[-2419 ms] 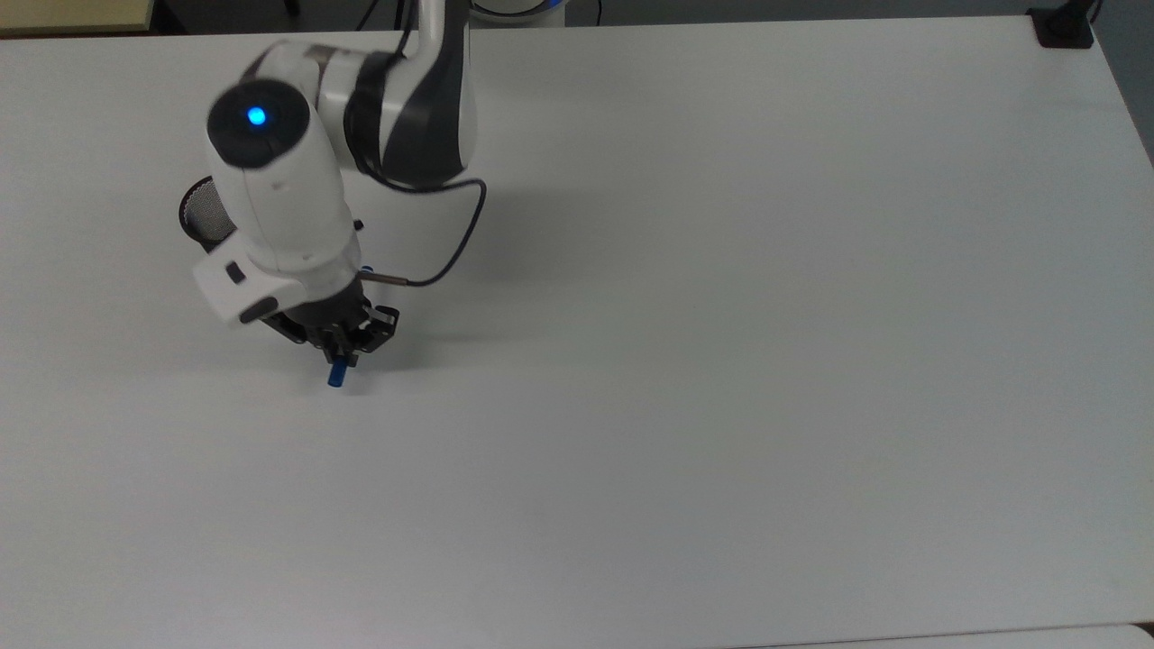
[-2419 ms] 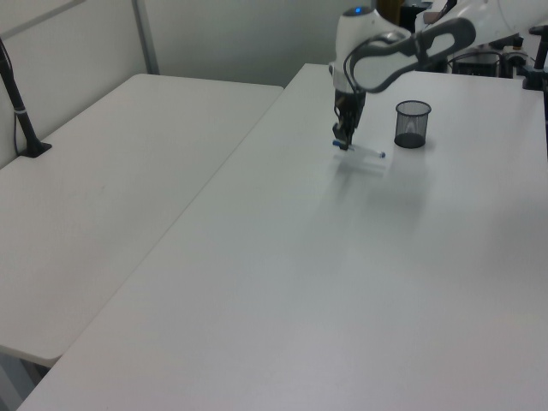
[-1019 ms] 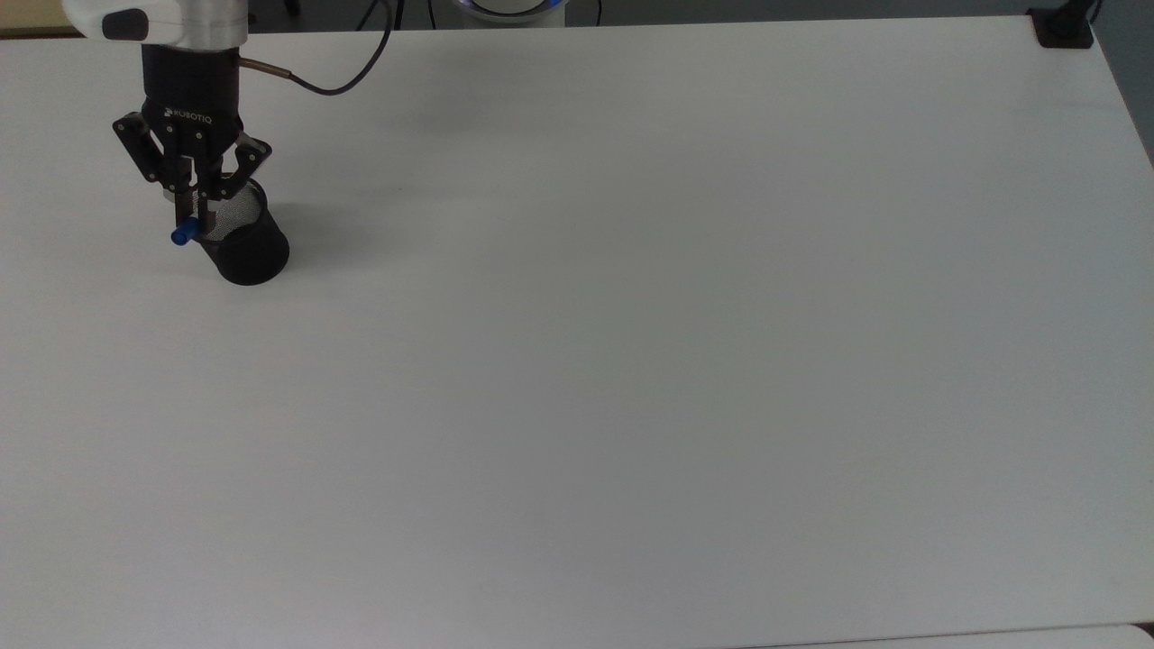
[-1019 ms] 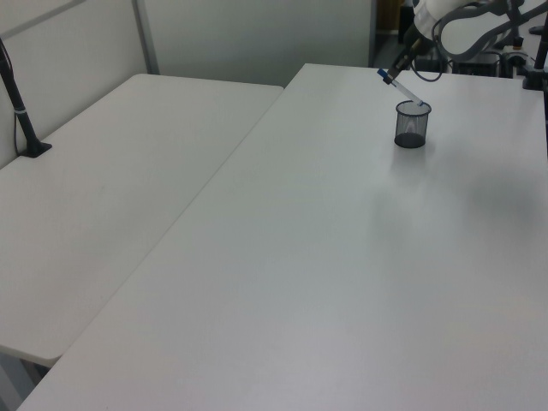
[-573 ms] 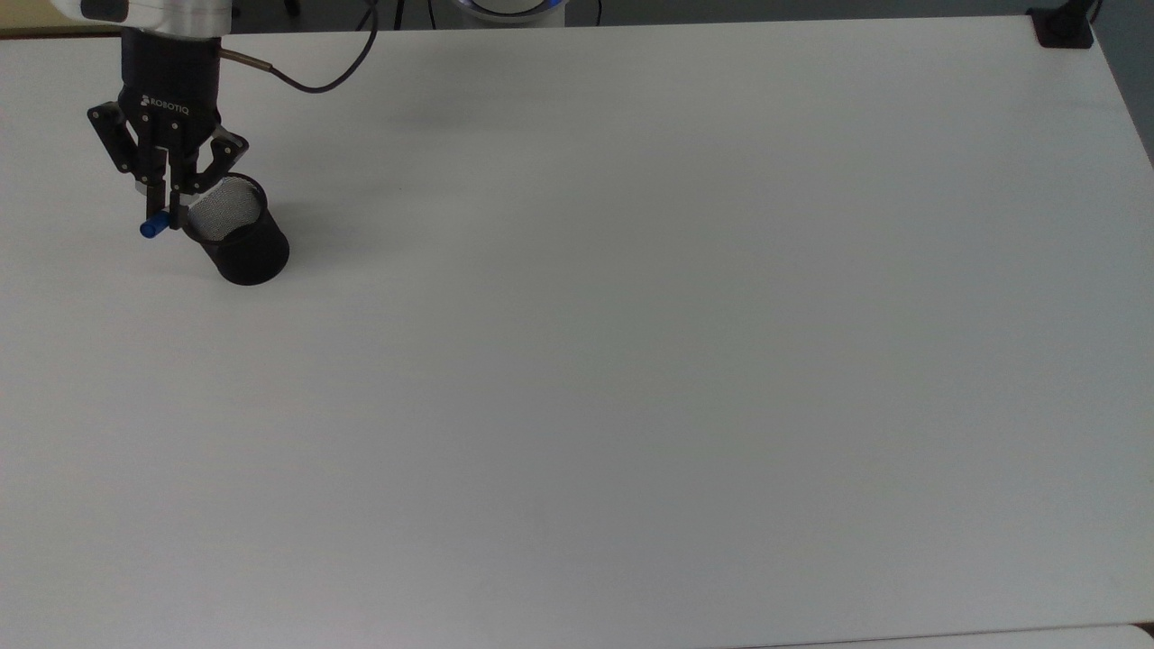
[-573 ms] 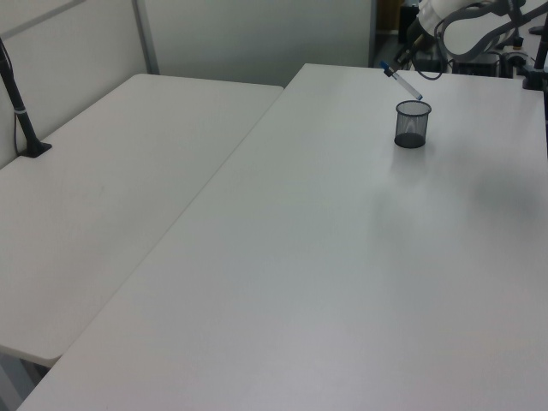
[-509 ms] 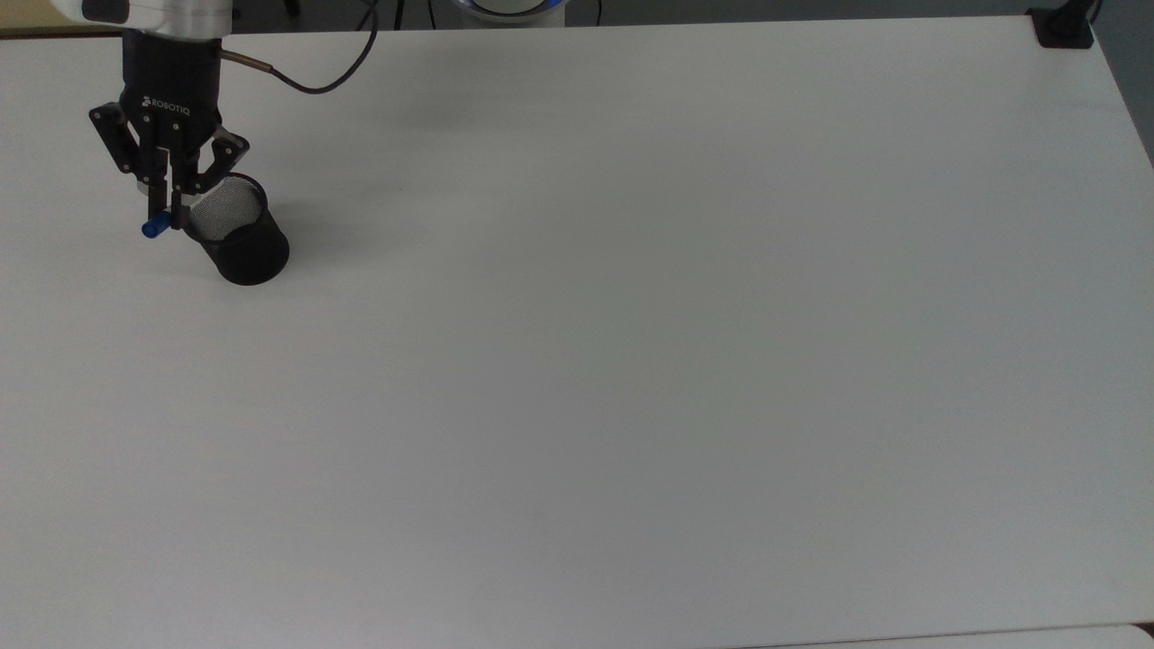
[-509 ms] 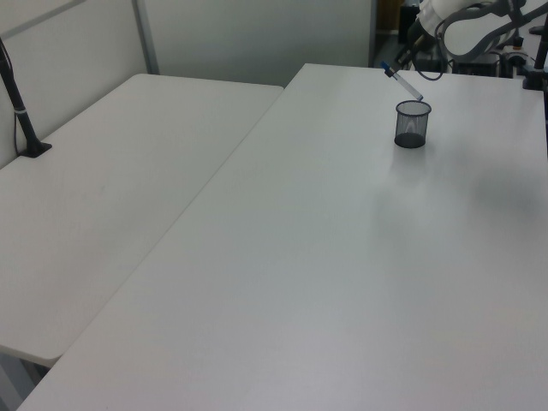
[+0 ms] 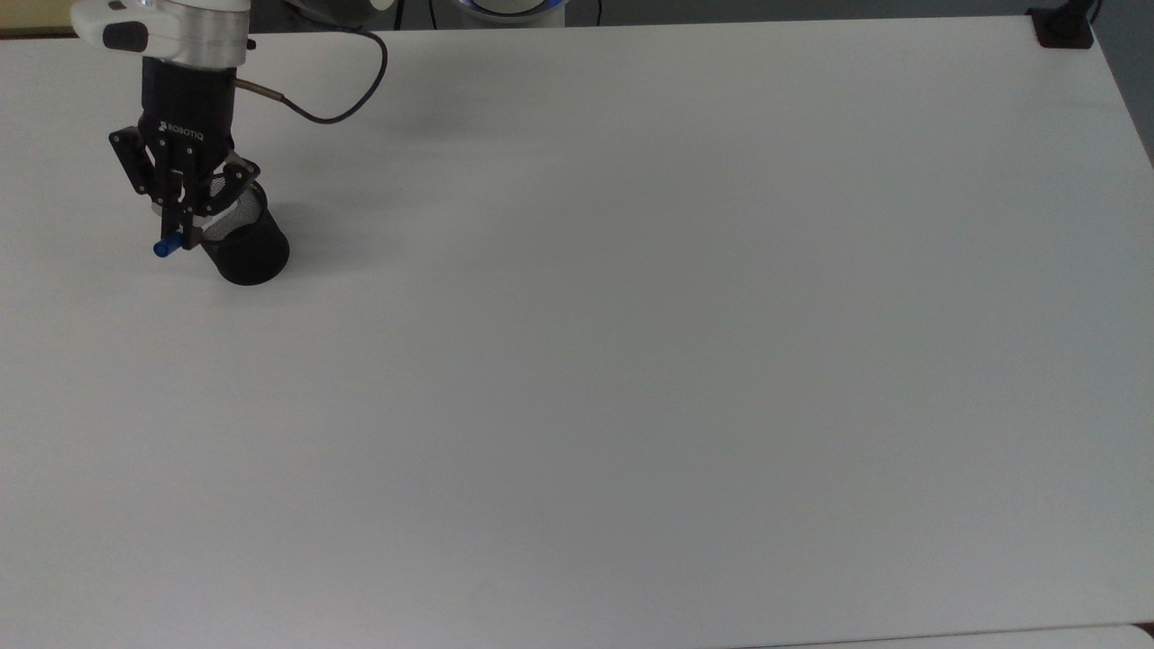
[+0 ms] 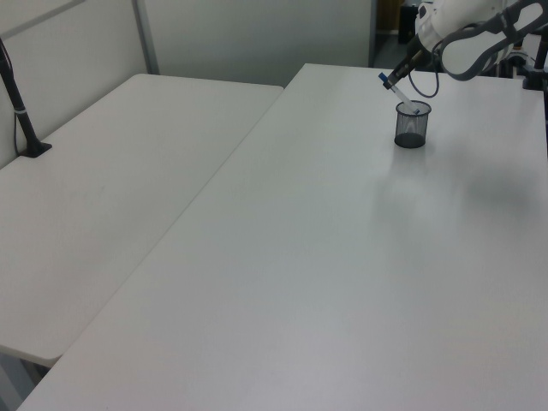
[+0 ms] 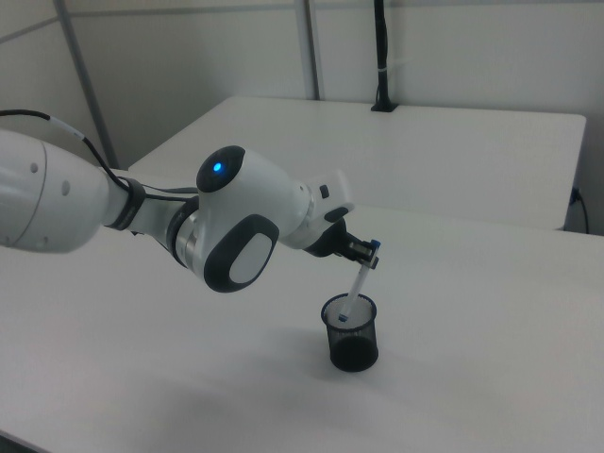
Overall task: Insert the marker
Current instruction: 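Lower the marker tip-first into the mesh cup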
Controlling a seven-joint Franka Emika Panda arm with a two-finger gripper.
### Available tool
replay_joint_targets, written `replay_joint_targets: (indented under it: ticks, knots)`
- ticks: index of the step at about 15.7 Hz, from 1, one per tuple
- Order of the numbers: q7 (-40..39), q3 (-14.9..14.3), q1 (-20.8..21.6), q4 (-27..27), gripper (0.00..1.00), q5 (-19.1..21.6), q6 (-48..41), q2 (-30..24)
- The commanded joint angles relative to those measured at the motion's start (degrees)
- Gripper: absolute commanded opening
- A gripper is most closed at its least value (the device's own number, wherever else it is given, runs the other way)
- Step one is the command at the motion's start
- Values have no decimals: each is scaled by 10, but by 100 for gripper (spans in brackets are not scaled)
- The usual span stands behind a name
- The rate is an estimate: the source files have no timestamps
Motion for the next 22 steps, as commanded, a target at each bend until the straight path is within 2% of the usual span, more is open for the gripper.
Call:
replay_joint_targets:
  ticks: [1,9,11,13,15,17,18,19,20,21,22]
  knots:
    - [14,-2,4,-9,0,11,24,0]
    - [18,-2,2,-29,0,11,27,-7]
    - [18,-2,2,-29,3,11,26,-8]
    - [19,-2,1,-30,12,11,25,-10]
    - [19,-2,-5,-36,16,11,23,-21]
    - [32,-2,-5,-41,32,11,20,-27]
    - [36,-2,-5,-42,33,11,19,-32]
    - [37,-2,-5,-45,40,11,19,-34]
    - [41,-2,-5,-45,59,11,19,-34]
    - [51,-2,-5,-45,68,11,18,-34]
    - [56,-2,-5,-45,70,11,18,-34]
